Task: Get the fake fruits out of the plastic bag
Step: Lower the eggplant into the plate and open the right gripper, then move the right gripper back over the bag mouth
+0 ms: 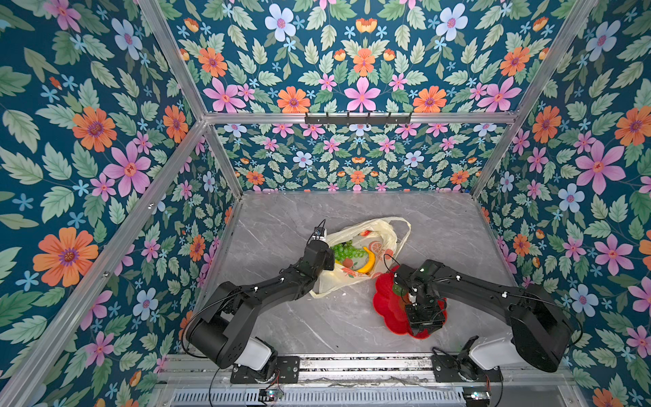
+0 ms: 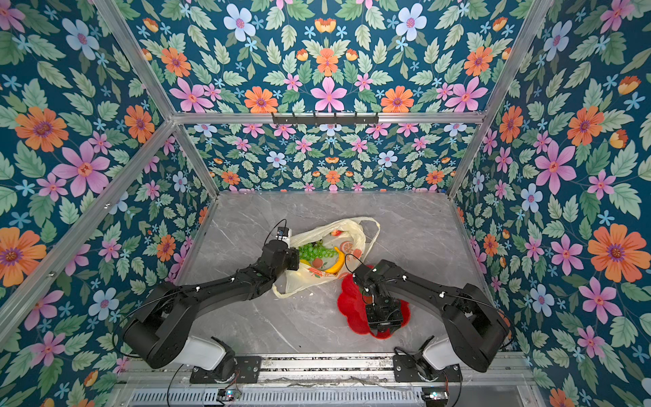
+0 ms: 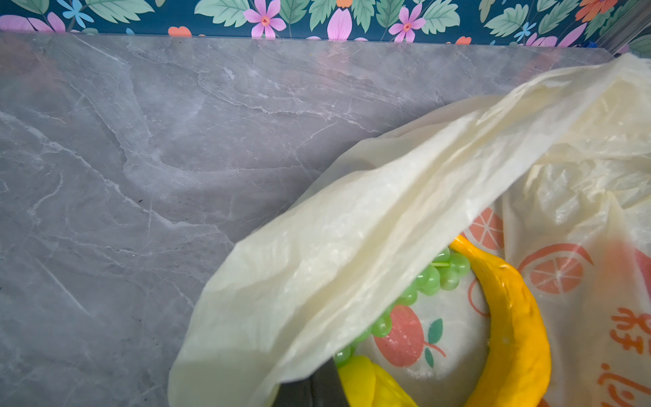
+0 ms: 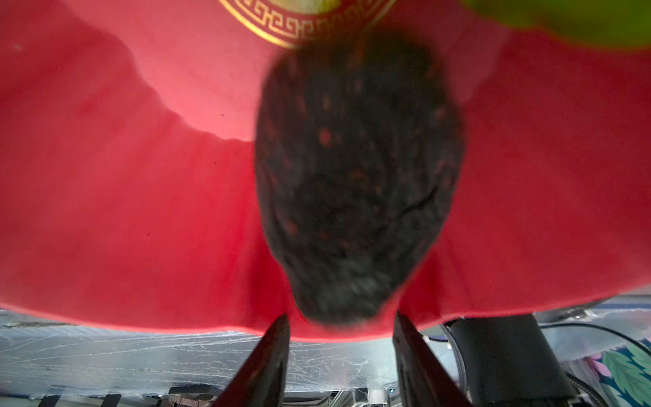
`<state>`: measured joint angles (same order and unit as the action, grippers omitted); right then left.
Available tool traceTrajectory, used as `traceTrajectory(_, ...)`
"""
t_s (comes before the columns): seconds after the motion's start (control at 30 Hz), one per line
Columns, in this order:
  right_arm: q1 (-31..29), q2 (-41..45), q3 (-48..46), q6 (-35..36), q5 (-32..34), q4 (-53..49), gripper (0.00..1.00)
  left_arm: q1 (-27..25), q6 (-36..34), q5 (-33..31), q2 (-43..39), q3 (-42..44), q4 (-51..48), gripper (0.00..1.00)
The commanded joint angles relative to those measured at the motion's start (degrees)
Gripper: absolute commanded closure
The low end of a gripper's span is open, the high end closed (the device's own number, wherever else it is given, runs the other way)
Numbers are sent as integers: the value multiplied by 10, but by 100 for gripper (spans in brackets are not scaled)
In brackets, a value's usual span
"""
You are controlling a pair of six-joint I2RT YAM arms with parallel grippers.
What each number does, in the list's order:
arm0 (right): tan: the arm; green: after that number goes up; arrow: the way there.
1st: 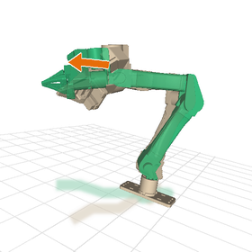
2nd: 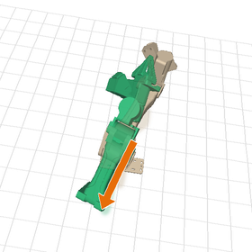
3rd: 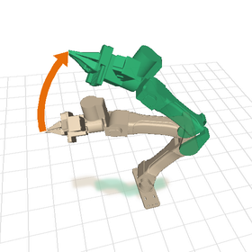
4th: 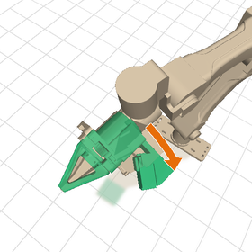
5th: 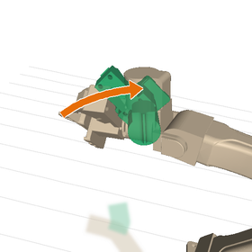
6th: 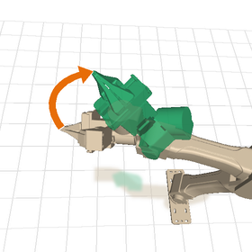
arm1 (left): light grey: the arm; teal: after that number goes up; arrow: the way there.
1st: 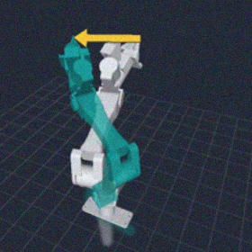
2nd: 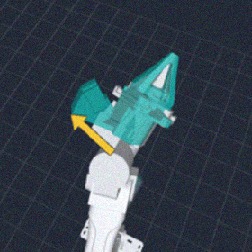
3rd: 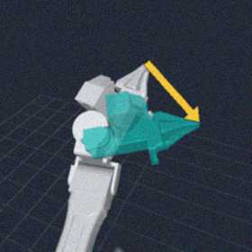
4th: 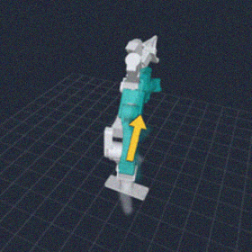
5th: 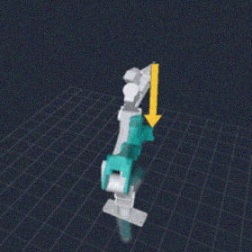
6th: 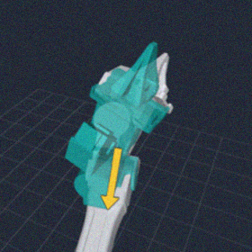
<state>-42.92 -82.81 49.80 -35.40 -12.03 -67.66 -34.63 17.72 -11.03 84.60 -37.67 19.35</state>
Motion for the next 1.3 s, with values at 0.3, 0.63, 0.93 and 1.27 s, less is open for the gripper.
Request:
traceTrajectory(0.3, 0, 13, 27, -2, 16, -24, 49, 0, -4, -6, 2, -4, 2, 100)
traceTrajectory(0.63, 0, 11, 154, 1, 77, 89, 48, 0, 4, 1, -8, 5, 13, 100)
traceTrajectory(0.93, 4, -77, 234, 20, 135, 327, 45, 0, 12, -7, -25, 21, 31, 100)
traceTrajectory(1.27, 30, -264, 343, 44, 110, 436, 45, 1, 18, -6, -35, 29, 42, 100)
